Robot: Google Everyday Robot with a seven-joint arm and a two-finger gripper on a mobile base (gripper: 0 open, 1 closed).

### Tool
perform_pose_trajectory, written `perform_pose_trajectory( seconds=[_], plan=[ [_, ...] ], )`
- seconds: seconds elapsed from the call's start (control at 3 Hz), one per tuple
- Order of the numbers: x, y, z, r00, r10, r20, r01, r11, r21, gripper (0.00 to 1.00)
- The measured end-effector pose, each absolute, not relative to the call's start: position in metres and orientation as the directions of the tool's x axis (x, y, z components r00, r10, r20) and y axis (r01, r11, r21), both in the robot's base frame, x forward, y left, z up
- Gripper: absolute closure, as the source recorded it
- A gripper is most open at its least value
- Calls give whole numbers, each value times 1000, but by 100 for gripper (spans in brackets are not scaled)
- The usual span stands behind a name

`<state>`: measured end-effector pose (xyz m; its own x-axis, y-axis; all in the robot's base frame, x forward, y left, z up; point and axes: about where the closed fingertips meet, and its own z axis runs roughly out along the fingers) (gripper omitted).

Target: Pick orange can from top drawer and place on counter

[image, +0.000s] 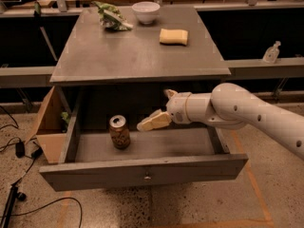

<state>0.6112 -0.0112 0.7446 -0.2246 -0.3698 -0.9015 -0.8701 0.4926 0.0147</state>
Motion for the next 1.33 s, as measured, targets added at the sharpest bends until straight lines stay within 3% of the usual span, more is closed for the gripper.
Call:
perform_pose_trajectory(
  seconds=[0.67, 1.33],
  plan=[
    [635, 57, 718, -124, -369, -921, -928, 371, -24, 0],
    [621, 113, 687, -9, -331, -944, -970, 232, -72, 0]
  ],
)
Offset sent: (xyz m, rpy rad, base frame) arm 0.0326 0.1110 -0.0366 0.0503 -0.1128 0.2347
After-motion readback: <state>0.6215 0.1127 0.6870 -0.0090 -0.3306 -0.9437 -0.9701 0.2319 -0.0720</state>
